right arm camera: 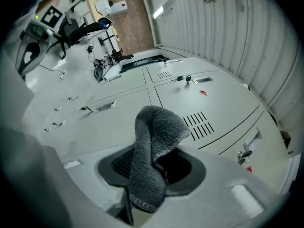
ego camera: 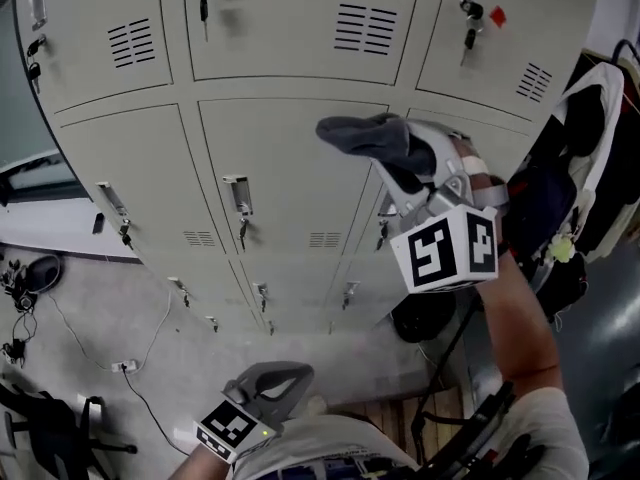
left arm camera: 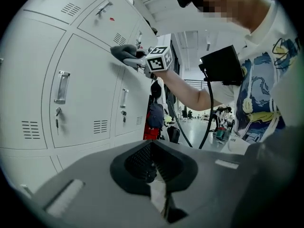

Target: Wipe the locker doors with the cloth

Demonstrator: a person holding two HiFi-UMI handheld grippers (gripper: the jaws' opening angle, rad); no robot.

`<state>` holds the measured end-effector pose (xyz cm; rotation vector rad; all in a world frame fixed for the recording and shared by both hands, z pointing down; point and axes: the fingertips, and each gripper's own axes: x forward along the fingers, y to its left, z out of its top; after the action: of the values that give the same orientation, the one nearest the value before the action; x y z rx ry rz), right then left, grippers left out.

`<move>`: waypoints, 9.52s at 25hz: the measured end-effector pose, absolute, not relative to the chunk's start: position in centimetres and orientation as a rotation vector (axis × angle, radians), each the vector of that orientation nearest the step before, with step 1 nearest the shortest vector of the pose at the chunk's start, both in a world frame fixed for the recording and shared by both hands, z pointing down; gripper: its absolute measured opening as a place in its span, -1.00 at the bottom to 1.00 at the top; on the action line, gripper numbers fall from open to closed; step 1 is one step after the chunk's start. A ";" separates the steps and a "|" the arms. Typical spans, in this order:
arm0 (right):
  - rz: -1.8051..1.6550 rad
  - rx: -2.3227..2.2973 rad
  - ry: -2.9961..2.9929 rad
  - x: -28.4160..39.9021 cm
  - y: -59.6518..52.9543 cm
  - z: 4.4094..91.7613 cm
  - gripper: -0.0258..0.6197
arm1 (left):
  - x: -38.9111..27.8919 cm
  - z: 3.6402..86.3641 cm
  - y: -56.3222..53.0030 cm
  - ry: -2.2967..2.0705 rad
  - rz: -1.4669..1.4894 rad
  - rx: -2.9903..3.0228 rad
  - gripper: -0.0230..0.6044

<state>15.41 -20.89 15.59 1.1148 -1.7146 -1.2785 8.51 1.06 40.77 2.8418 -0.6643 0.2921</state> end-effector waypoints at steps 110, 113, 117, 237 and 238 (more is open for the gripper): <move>-1.066 0.930 -1.543 11.3 -25.7 31.0 -0.46 | 2.9 41.1 -3.2 -0.686 0.301 2.821 -0.92; -1.032 0.905 -1.546 11.2 -25.7 33.2 -0.46 | 3.0 41.3 -3.1 -0.689 0.294 2.811 -0.92; -0.994 0.873 -1.544 11.1 -25.8 36.5 -0.46 | 2.8 41.7 -3.0 -0.684 0.299 2.802 -0.92; -1.162 1.108 -1.659 4.8 -24.0 18.9 -0.46 | -0.7 41.2 -3.2 -0.733 0.249 2.820 -0.92; -1.174 1.124 -1.651 4.8 -24.3 18.3 -0.46 | -0.9 41.2 -3.2 -0.736 0.250 2.817 -0.92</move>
<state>4.81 -24.32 18.25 1.1241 -1.6506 -1.1740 -0.86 -3.16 41.24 2.8173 -0.7356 0.2496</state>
